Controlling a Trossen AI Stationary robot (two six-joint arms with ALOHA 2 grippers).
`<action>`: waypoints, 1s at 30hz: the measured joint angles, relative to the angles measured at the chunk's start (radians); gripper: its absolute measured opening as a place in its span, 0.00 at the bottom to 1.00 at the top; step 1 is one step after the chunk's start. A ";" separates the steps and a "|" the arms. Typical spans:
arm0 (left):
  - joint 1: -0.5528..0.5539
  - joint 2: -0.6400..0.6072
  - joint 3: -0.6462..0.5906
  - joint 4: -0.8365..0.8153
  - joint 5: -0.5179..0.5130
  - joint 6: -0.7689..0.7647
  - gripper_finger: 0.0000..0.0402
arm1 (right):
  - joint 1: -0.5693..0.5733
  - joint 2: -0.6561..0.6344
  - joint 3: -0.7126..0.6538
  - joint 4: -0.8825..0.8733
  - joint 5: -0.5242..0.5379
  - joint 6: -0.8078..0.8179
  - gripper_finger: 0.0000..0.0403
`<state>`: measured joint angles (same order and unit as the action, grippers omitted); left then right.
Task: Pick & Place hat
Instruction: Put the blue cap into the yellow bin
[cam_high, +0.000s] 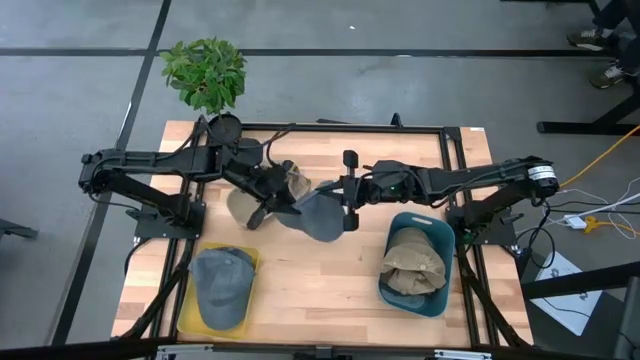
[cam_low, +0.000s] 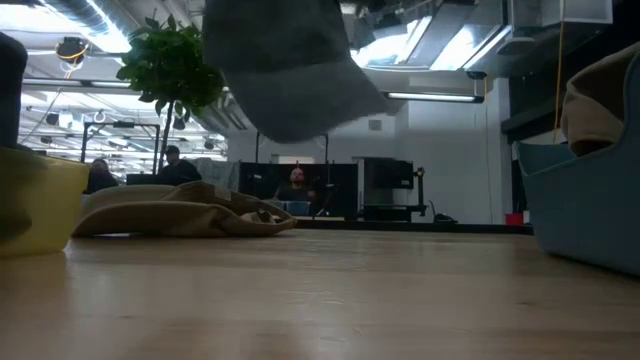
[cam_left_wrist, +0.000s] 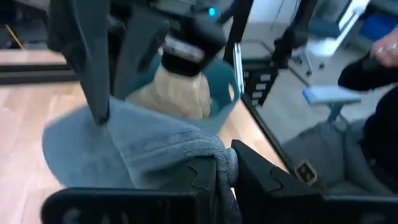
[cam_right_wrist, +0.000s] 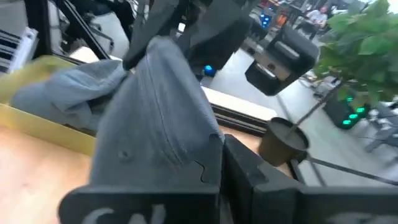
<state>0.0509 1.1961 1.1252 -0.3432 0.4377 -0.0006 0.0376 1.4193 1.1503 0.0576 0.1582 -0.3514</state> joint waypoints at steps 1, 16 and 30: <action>0.000 0.000 0.000 0.024 -0.002 -0.014 0.08 | 0.000 0.000 0.000 -0.003 0.014 -0.012 0.03; 0.064 -0.008 0.000 0.064 -0.181 -0.146 0.07 | 0.016 -0.091 -0.001 -0.153 0.281 0.094 0.48; 0.057 -0.112 0.001 -0.036 -0.247 -0.144 0.06 | 0.063 -0.081 -0.001 -0.188 0.165 0.120 0.63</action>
<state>0.1082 1.0840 1.1259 -0.3792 0.1903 -0.1443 0.1005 1.3388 1.1496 -0.1301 0.3233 -0.2314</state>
